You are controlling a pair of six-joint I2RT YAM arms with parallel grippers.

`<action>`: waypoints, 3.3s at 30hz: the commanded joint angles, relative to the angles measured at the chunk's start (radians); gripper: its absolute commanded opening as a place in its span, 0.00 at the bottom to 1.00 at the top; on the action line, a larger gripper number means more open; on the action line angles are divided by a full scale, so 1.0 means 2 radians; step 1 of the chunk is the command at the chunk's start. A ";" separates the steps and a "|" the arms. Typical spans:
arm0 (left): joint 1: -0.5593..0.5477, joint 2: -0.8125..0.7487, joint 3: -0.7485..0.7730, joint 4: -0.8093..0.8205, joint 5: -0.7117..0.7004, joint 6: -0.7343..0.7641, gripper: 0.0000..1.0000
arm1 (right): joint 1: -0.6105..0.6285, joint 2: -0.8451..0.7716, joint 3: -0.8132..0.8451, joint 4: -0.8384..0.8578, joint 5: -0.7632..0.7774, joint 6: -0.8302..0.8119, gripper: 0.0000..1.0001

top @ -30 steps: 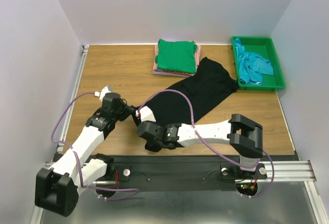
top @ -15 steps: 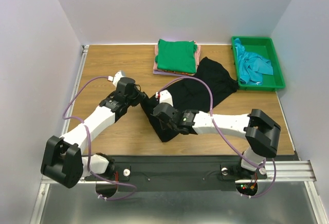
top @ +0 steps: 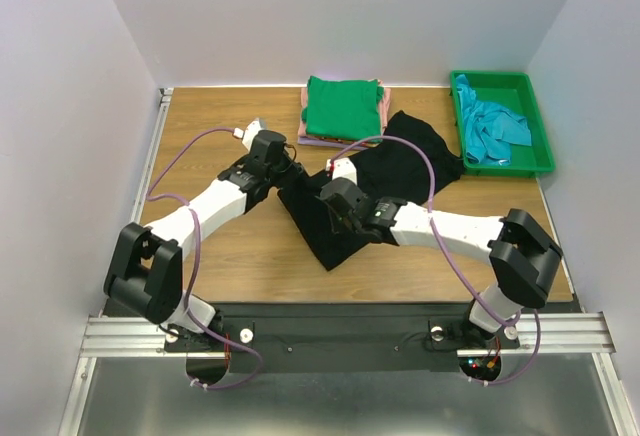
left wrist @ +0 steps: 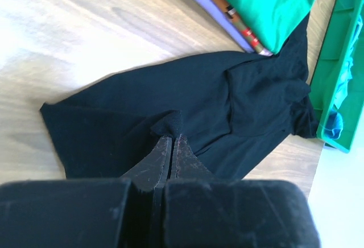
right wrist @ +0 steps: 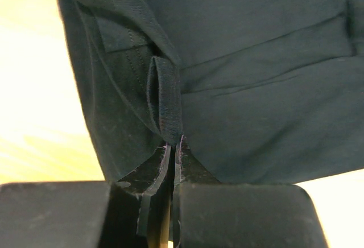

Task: Fold and stack the t-shirts
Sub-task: Fold the tshirt

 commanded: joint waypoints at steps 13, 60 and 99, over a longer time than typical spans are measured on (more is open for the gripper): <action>-0.028 0.107 0.139 0.022 -0.025 -0.003 0.00 | -0.107 -0.046 -0.012 0.015 -0.040 -0.055 0.00; 0.028 0.083 0.061 -0.031 0.014 0.072 0.99 | -0.044 -0.026 -0.019 -0.008 -0.098 -0.107 1.00; 0.029 -0.028 -0.164 -0.053 -0.007 0.031 0.00 | 0.124 0.062 -0.009 -0.041 -0.050 0.053 0.14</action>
